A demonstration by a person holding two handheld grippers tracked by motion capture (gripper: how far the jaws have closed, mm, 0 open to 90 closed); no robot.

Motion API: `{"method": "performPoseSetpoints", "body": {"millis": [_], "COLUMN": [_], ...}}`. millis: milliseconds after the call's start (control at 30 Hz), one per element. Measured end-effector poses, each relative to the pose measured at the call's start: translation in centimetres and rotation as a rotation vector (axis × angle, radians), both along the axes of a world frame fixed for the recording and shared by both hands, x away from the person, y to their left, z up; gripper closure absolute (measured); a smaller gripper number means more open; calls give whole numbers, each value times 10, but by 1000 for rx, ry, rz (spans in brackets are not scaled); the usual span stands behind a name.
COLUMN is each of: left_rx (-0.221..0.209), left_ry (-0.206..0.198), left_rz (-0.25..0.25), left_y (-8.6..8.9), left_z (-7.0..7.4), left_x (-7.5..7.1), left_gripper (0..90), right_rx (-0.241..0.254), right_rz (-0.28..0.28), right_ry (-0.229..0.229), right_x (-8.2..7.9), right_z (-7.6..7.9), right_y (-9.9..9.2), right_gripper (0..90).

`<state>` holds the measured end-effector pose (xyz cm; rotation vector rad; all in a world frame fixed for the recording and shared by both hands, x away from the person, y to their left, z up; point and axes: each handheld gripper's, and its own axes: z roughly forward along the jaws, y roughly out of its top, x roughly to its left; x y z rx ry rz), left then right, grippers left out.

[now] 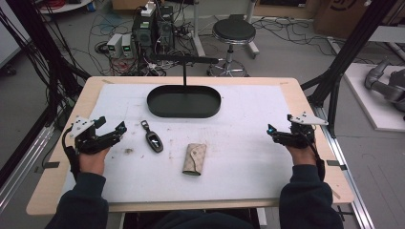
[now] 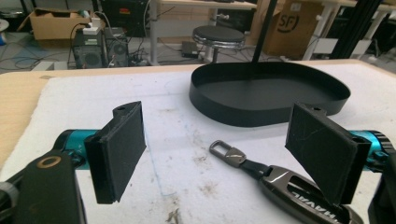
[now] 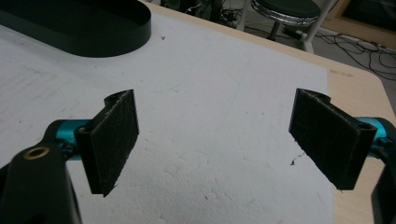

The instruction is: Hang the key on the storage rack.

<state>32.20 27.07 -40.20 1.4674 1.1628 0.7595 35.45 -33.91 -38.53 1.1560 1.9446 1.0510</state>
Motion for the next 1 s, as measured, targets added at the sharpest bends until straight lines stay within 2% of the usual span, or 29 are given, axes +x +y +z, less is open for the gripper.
{"method": "performPoseSetpoints", "body": {"millis": [233, 333, 400, 533, 600, 633, 700, 733, 800, 867, 900, 1000], "left_rx": [-4, -11, 0, 4, 25, 25, 60, 60, 92, 119, 119, 139], "left_ry": [7, 31, 59, 99, 134, 134, 188, 188, 246, 284, 284, 335], "left_rz": [16, -18, -54, -72, -87, -87, -109, -109, -131, -144, -144, -146], "left_y": [-6, -15, -24, -37, -46, -46, -58, -58, -69, -76, -76, -84], "left_z": [2, 1, -1, -6, -10, -10, -17, -17, -23, -27, -27, -34], "left_x": [-2, 0, 3, 9, 13, 13, 18, 18, 22, 25, 25, 31], "left_gripper": [196, 244, 261, 260, 260, 260, 260, 261, 261, 261, 261, 261], "right_rx": [3, 10, 15, 10, 6, 4, 1, -2, -4, -5, -9, -13], "right_rz": [15, 17, 18, 11, 8, 9, 5, 6, 0, -5, -5, -5], "right_ry": [5, 3, -1, 7, 8, 7, 5, 3, 5, 9, 10, 11], "right_x": [3, 2, 1, 1, 0, -1, -2, -3, -3, -3, -2, -2], "right_z": [-3, -3, -3, -3, -3, -3, -3, -2, -2, -2, -3, -3], "right_y": [2, 1, 1, 2, 3, 3, 4, 4, 5, 6, 6, 8], "right_gripper": [162, 162, 162, 162, 162, 162, 162, 162, 162, 162, 163, 163]}}
